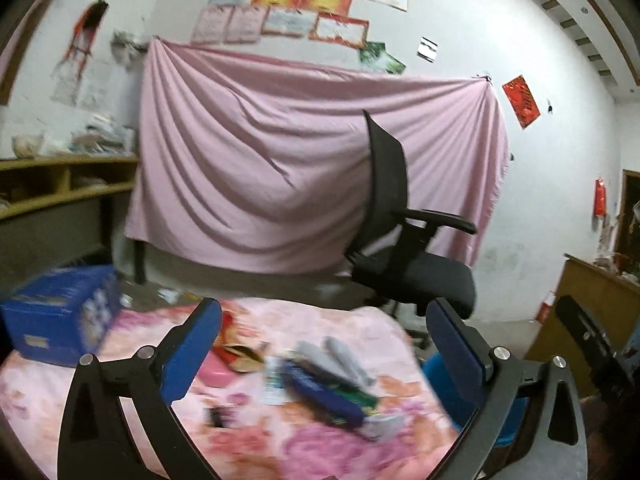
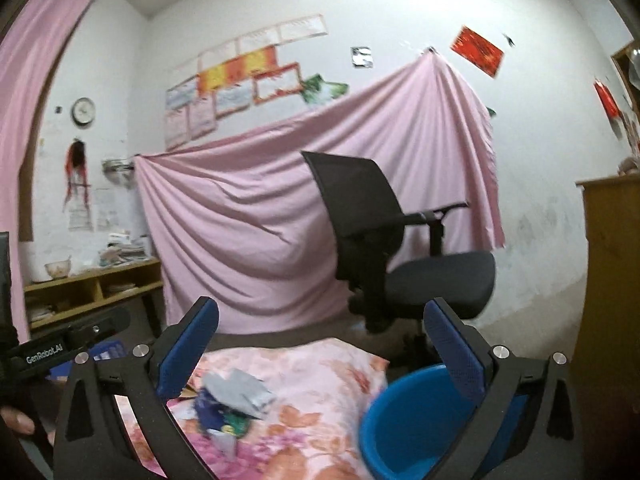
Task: Collect trash
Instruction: 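Move both tools back over the bed toward the remaining trash, then grasp the black binder clip with the left gripper while the right grasps the blue snack bag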
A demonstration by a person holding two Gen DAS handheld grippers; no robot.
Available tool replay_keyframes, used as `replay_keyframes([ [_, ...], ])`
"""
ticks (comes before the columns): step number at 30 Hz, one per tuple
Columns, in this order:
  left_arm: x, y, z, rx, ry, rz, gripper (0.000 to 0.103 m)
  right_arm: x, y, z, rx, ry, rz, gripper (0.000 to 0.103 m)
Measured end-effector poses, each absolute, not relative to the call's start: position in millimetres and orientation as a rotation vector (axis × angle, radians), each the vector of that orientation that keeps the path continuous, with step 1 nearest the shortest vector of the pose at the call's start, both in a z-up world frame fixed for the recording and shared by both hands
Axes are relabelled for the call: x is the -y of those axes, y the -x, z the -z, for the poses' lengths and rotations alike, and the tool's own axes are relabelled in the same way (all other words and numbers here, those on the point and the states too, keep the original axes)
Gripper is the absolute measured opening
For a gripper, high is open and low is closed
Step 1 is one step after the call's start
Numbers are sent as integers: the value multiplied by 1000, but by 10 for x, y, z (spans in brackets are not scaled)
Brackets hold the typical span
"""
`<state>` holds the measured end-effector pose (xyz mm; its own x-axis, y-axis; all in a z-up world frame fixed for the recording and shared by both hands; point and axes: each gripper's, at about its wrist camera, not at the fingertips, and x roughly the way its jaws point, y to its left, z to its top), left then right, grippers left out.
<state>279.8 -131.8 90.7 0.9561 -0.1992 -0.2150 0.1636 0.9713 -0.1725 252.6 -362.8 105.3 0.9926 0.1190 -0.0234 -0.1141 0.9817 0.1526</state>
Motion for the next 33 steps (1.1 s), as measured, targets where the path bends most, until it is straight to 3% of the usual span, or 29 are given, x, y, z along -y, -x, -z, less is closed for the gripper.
replay_keyframes([
  [18,634,-2558,-300,-201,26,45,100,2901,-2663,-873,-98,-37,-223,103],
  [30,552,-3214,60,-434,-63,144,100,2586,-3256,-506,-389,31,-273,103],
  [33,511,-3344,168,-526,-36,186,100,2505,-3367,-427,-467,37,-287,91],
])
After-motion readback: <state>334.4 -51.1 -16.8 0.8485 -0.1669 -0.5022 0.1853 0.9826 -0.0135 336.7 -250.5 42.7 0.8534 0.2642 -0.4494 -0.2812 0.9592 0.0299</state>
